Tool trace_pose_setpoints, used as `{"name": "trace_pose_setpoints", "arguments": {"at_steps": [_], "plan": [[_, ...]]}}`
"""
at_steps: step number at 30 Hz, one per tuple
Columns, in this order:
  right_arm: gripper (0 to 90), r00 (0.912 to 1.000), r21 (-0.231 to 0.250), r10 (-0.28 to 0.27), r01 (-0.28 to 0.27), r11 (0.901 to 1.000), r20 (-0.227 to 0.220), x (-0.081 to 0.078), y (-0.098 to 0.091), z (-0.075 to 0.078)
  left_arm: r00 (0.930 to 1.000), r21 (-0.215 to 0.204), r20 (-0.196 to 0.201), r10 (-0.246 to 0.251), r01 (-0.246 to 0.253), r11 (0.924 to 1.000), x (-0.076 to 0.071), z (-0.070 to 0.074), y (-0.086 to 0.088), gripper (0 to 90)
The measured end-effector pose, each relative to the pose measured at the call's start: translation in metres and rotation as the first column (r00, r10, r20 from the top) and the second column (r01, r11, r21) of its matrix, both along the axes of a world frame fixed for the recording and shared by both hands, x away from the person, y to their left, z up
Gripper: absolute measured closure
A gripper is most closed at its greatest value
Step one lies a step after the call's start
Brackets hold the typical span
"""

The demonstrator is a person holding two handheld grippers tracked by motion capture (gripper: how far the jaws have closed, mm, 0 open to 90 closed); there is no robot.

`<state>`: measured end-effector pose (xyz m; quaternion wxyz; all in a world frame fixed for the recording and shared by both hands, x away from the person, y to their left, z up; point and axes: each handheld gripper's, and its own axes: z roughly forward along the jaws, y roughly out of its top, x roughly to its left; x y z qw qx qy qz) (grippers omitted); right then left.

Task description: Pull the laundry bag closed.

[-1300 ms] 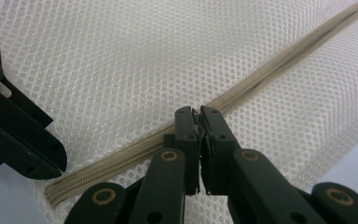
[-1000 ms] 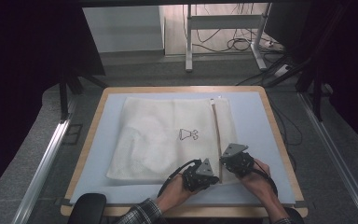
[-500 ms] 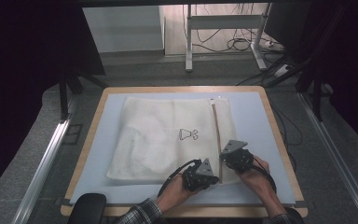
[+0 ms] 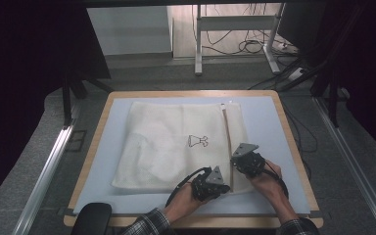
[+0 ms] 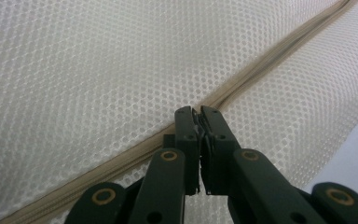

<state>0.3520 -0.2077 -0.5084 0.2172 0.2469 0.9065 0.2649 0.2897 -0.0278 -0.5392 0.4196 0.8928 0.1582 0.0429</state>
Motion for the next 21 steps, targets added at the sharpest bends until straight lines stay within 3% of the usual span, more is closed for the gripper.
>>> {"name": "trace_pose_setpoints", "arguments": {"at_steps": [21], "plan": [[85.8,0.9998,-0.009,-0.02,0.02,0.9997,0.008,0.015,0.003,0.0,1.0,0.001,0.003,0.0,0.0,1.0,0.0,0.0,0.0,90.0]]}}
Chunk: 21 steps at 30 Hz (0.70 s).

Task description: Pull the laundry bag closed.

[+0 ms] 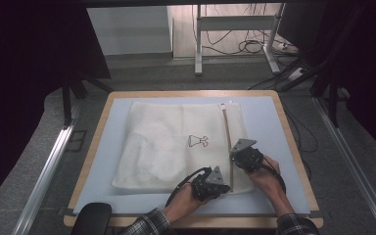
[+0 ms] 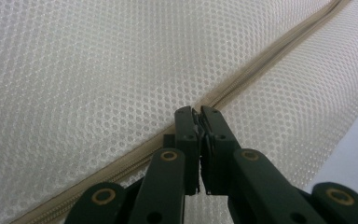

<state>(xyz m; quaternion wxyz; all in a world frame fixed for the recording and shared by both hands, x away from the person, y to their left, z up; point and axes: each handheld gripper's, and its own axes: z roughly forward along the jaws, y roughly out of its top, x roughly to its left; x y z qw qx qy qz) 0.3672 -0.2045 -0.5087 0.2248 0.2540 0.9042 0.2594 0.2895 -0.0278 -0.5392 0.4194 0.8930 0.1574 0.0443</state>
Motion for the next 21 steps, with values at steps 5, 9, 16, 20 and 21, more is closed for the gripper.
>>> {"name": "trace_pose_setpoints", "arguments": {"at_steps": [5,9,16,20,21], "plan": [[85.8,1.0,-0.002,-0.001,0.001,1.0,0.002,0.003,0.0,0.0,1.0,0.001,0.001,0.0,0.0,1.0,0.0,0.0,0.0,90.0],[85.8,1.0,-0.007,-0.002,0.002,1.0,0.007,0.005,0.001,0.0,1.0,0.0,0.001,-0.001,0.001,1.0,0.0,0.0,0.0,90.0],[85.8,0.9999,-0.007,-0.008,0.008,0.9999,0.011,0.01,0.002,0.0,1.0,0.001,0.003,-0.001,0.001,1.0,0.0,0.0,0.0,90.0],[85.8,0.9999,-0.006,-0.009,0.009,0.9999,0.012,0.013,0.004,0.0,1.0,0.001,0.005,-0.003,0.003,1.0,0.0,0.0,0.0,90.0],[85.8,0.9998,-0.012,-0.01,0.01,0.9999,0.017,0.014,0.004,0.0,1.0,0.002,0.005,-0.004,0.004,1.0,0.0,0.0,0.0,90.0]]}}
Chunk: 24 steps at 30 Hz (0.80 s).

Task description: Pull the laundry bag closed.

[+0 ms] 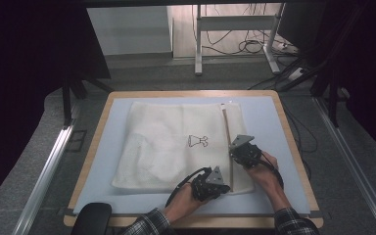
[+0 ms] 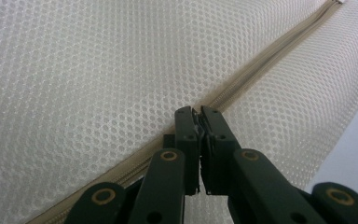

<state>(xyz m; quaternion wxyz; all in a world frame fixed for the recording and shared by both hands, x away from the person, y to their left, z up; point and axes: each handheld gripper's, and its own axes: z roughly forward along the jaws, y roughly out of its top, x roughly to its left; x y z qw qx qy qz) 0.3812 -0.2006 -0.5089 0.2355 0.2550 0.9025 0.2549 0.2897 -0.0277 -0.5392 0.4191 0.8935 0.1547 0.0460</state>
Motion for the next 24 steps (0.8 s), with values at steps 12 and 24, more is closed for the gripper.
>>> {"name": "trace_pose_setpoints", "arguments": {"at_steps": [12,24], "plan": [[85.8,0.9999,-0.003,-0.011,0.011,0.9999,0.007,0.008,0.001,0.0,1.0,0.0,0.003,0.0,0.0,1.0,0.0,0.0,0.0,90.0],[85.9,0.9996,-0.006,-0.024,0.024,0.9997,0.013,0.018,0.003,0.001,1.0,0.002,0.005,0.0,0.0,1.0,0.0,0.0,0.0,90.0]]}}
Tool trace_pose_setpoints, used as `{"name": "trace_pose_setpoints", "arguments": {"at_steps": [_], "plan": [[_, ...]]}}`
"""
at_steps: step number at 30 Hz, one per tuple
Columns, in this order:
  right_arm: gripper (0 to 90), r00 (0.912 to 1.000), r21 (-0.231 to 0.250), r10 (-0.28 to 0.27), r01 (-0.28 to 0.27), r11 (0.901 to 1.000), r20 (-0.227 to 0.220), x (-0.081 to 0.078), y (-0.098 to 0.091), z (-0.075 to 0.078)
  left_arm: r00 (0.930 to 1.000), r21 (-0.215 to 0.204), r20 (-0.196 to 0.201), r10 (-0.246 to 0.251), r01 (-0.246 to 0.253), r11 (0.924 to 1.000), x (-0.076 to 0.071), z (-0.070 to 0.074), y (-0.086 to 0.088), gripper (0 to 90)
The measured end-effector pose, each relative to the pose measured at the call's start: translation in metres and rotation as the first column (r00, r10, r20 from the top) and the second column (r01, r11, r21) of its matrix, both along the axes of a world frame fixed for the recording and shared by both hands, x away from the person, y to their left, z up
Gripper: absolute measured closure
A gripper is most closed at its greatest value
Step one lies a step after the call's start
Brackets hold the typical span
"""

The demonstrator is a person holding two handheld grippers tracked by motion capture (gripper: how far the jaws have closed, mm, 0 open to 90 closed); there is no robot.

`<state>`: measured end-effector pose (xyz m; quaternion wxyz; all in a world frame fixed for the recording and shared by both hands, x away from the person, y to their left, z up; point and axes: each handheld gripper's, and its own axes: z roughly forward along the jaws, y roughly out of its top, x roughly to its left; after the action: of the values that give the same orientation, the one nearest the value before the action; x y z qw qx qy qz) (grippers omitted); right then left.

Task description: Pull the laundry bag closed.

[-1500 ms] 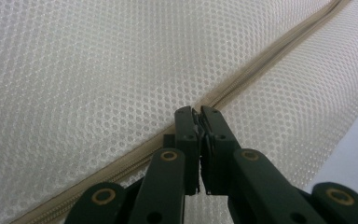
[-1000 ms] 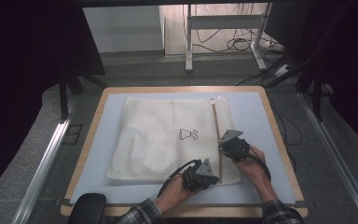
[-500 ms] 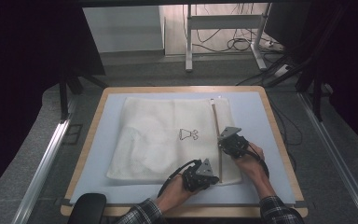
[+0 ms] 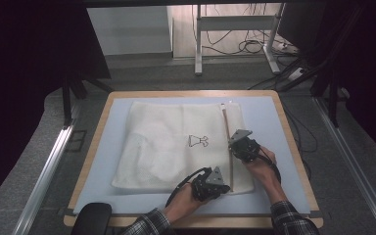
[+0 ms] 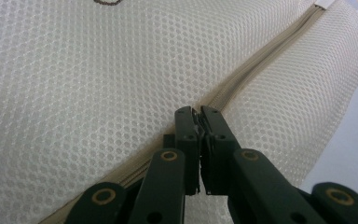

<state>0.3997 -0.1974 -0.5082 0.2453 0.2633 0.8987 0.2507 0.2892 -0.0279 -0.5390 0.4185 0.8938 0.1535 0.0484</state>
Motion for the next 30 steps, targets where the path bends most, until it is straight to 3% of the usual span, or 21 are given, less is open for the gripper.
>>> {"name": "trace_pose_setpoints", "arguments": {"at_steps": [30], "plan": [[85.8,0.9997,-0.021,-0.019,0.019,0.9996,0.015,0.031,0.008,-0.001,1.0,0.0,0.005,0.0,0.0,1.0,0.0,0.0,0.0,90.0]]}}
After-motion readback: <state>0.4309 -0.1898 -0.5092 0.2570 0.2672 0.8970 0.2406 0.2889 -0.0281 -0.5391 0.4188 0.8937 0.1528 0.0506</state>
